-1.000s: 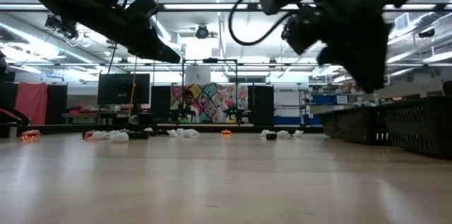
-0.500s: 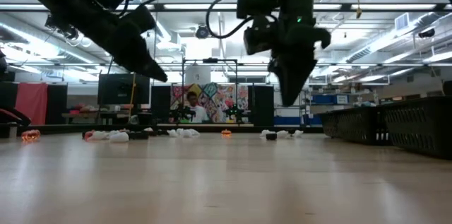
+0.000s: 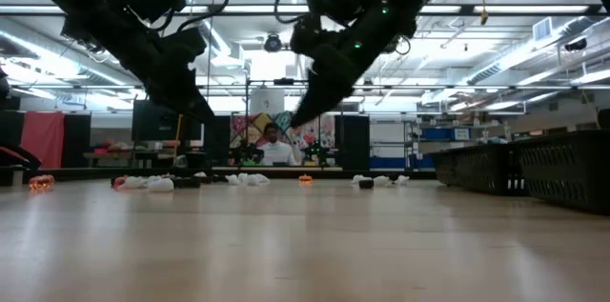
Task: Sort Halloween decoration
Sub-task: Put the white ghost toy into the center black bin
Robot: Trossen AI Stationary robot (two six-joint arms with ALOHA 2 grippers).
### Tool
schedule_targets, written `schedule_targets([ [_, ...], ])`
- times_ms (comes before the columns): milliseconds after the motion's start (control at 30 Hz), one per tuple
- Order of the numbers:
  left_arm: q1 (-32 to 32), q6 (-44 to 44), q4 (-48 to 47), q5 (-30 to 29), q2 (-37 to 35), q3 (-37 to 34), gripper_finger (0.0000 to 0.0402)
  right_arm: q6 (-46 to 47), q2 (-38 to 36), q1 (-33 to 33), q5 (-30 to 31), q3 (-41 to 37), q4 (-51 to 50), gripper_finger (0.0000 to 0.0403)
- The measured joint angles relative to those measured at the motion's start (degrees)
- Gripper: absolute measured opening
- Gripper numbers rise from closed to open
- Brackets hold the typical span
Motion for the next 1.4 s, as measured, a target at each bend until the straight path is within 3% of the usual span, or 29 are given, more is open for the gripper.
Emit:
schedule_targets([
  [133, 0.9, 1.0, 0.0, -0.5, 0.0, 0.0, 0.0157, -0.2, 3.5, -0.9, 3.3, -1.9, 12.9, 0.0117],
  [667, 0.8, 2.7, 0.0, -0.5, 0.0, 0.0, 0.0157, -0.9, 23.1, -4.7, 3.3, 0.6, 48.1, 0.0179],
  [1067, 1.0, 3.3, 0.0, -0.5, 0.0, 0.0, 0.0157, 6.2, 29.6, -5.1, 7.1, 0.8, 52.3, 0.0184],
  [1400, 1.0, 3.3, 0.0, -0.5, 0.0, 0.0, 0.0157, 6.5, 29.5, -5.0, 2.3, 0.4, 51.3, 0.0093],
])
